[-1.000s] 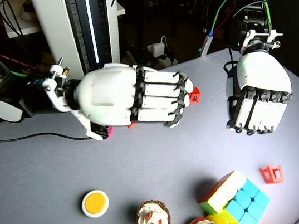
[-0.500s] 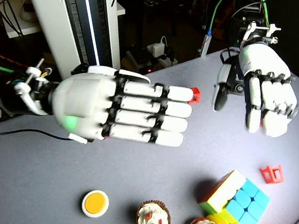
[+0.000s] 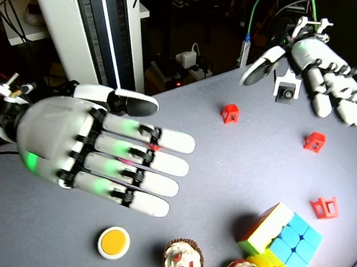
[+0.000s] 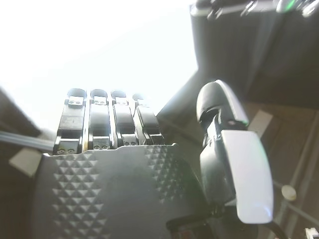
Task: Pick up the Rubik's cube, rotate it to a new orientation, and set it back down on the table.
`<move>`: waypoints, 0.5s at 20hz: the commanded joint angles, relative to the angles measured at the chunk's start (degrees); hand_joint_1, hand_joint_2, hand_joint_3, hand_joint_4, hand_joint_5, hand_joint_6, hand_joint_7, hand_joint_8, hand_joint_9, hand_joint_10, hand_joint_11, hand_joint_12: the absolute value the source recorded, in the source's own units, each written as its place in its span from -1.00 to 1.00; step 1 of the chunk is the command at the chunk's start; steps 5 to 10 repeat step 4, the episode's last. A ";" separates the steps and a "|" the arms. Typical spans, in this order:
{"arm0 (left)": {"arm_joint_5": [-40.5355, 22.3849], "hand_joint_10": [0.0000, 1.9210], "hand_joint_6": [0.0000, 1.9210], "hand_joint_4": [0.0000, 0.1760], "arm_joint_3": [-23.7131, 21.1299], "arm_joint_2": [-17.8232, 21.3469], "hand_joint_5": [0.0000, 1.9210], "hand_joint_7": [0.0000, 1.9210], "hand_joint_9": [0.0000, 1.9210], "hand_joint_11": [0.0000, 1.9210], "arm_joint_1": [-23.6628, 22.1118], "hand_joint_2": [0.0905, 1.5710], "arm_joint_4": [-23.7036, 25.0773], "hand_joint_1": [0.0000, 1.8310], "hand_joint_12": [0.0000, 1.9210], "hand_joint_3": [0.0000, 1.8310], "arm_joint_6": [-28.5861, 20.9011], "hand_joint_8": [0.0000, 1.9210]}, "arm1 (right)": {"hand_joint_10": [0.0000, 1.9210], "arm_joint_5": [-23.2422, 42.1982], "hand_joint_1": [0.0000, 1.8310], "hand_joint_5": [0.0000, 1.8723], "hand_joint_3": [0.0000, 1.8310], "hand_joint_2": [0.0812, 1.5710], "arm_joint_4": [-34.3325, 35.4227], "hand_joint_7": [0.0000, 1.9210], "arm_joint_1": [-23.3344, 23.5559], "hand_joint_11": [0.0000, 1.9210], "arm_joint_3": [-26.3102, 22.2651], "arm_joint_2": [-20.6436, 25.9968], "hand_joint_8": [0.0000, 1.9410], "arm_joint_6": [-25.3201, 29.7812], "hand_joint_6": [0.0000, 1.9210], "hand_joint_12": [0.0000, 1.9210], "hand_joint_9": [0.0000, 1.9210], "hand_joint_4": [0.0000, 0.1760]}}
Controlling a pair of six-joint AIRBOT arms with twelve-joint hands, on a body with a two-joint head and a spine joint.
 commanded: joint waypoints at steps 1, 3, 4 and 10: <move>-9.16 -1.00 -1.00 0.98 -0.27 0.40 -1.00 -1.00 -1.00 -1.00 -0.07 0.15 -0.49 -1.00 -1.00 -1.00 -0.29 -1.00 | -1.00 7.82 -0.72 -1.00 -1.00 0.50 0.10 -1.00 0.53 -1.00 -0.25 0.39 -1.00 0.38 -1.00 -1.00 -1.00 -0.72; -11.19 -1.00 -1.00 1.00 -1.24 1.49 -1.00 -1.00 -1.00 -1.00 1.32 0.15 -1.40 -1.00 -1.00 -1.00 -0.30 -1.00 | -1.00 9.35 -0.67 -1.00 -1.00 0.50 0.12 -1.00 0.53 -1.00 -0.75 0.91 -1.00 0.38 -1.00 -1.00 -1.00 -0.51; -11.90 -1.00 -1.00 1.00 -1.62 1.90 -1.00 -1.00 -1.00 -1.00 1.82 0.15 -1.83 -1.00 -1.00 -1.00 -0.31 -1.00 | -1.00 9.80 -0.65 -1.00 -1.00 0.50 0.12 -1.00 0.53 -1.00 -0.95 1.12 -1.00 0.38 -1.00 -1.00 -1.00 -0.52; -11.90 -1.00 -1.00 1.00 -1.62 1.90 -1.00 -1.00 -1.00 -1.00 1.82 0.15 -1.83 -1.00 -1.00 -1.00 -0.31 -1.00 | -1.00 9.80 -0.65 -1.00 -1.00 0.50 0.12 -1.00 0.53 -1.00 -0.95 1.12 -1.00 0.38 -1.00 -1.00 -1.00 -0.52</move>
